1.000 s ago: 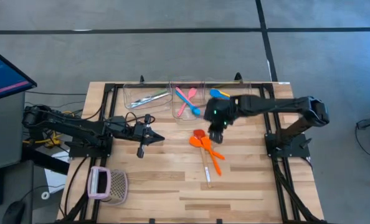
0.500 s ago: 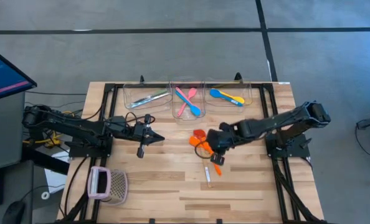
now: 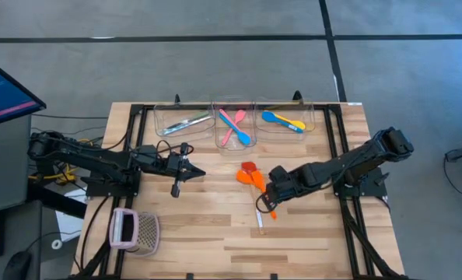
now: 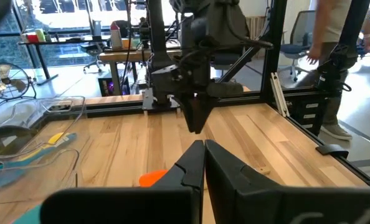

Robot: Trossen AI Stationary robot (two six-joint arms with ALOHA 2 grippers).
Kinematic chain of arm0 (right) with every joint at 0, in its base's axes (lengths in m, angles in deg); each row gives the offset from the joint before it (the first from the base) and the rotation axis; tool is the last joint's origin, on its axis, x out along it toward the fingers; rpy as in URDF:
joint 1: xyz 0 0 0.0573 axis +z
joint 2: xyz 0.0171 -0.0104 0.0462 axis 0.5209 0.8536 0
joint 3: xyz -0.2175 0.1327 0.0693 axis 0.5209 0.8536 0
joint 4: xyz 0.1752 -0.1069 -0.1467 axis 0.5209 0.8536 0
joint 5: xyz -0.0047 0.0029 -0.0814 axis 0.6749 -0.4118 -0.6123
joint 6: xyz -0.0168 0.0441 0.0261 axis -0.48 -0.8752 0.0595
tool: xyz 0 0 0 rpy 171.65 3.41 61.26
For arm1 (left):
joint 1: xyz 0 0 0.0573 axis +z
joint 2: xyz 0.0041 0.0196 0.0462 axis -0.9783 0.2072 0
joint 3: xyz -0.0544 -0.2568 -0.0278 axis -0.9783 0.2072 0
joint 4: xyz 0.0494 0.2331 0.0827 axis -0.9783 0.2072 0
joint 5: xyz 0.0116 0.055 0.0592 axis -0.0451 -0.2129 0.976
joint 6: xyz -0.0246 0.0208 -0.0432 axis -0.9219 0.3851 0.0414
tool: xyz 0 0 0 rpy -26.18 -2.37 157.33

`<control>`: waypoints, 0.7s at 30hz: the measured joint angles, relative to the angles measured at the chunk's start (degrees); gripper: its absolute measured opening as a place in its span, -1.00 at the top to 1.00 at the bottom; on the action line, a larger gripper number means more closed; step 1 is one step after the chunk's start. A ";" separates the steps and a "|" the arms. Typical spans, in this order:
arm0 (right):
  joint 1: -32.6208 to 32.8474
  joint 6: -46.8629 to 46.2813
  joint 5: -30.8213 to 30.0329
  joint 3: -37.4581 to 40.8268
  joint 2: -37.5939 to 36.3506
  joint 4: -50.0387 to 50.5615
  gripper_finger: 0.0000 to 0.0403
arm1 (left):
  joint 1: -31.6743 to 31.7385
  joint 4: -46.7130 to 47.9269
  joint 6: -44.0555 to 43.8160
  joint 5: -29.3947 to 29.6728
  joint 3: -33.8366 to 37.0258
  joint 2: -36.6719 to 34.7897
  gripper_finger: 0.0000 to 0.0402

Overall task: Pick & Place Kitchen Items
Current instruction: Put the orange spatula into the middle transparent bin

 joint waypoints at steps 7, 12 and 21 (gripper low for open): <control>2.20 8.09 0.53 0.00 0.00 -5.61 0.67 | 0.00 0.00 1.27 0.02 0.00 0.00 0.99; 2.61 14.84 0.45 0.00 0.00 -11.26 0.67 | 0.00 0.00 1.27 0.00 0.00 0.00 0.99; 1.47 25.38 0.53 0.00 0.00 -28.65 0.67 | 0.00 0.00 1.27 0.01 0.00 0.01 0.99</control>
